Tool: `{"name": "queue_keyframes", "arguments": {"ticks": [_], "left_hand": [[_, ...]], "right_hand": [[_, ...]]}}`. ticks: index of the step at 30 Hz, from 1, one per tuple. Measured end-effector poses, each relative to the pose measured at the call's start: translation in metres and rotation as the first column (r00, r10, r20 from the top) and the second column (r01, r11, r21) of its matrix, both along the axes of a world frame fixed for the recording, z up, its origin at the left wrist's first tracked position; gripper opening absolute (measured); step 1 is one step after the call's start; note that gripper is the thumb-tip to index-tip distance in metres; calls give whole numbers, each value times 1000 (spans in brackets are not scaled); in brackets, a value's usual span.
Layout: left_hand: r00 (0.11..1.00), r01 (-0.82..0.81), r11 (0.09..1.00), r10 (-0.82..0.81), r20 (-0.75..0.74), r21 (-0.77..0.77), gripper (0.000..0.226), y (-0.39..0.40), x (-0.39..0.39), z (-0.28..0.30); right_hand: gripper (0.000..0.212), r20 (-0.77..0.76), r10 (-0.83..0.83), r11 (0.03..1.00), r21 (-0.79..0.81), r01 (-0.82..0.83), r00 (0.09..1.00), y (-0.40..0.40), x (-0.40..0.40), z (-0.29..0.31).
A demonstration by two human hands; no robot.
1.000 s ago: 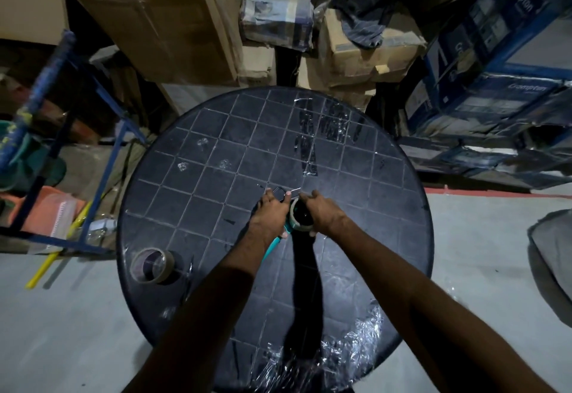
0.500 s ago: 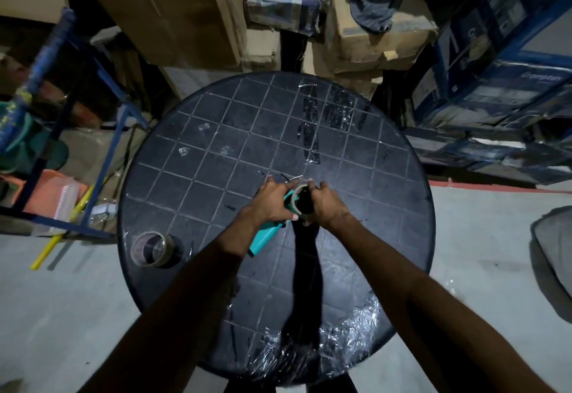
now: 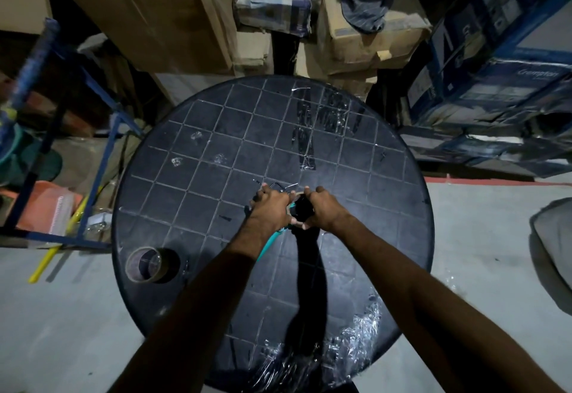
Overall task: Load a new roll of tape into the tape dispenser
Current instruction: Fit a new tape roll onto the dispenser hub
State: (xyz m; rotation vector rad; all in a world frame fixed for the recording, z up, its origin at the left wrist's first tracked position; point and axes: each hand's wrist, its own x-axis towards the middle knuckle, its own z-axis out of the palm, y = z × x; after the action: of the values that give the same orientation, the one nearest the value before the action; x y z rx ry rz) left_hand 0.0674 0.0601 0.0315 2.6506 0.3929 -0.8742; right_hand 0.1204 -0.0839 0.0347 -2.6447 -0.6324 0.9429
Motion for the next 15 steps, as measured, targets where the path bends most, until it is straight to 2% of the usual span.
{"name": "queue_keyframes", "arguments": {"ticks": [7, 11, 15], "left_hand": [[998, 55, 987, -48, -46, 150, 84, -17, 5, -6], [999, 46, 977, -50, 13, 206, 64, -21, 5, -15], [995, 78, 971, -90, 47, 224, 61, -20, 4, -21]], "right_hand": [[105, -27, 14, 1000, -22, -14, 1000, 2, 1, -10], [113, -16, 21, 1000, -22, -21, 1000, -1, 1, -15], [112, -23, 26, 1000, -5, -26, 999, -6, 0, -20]]}}
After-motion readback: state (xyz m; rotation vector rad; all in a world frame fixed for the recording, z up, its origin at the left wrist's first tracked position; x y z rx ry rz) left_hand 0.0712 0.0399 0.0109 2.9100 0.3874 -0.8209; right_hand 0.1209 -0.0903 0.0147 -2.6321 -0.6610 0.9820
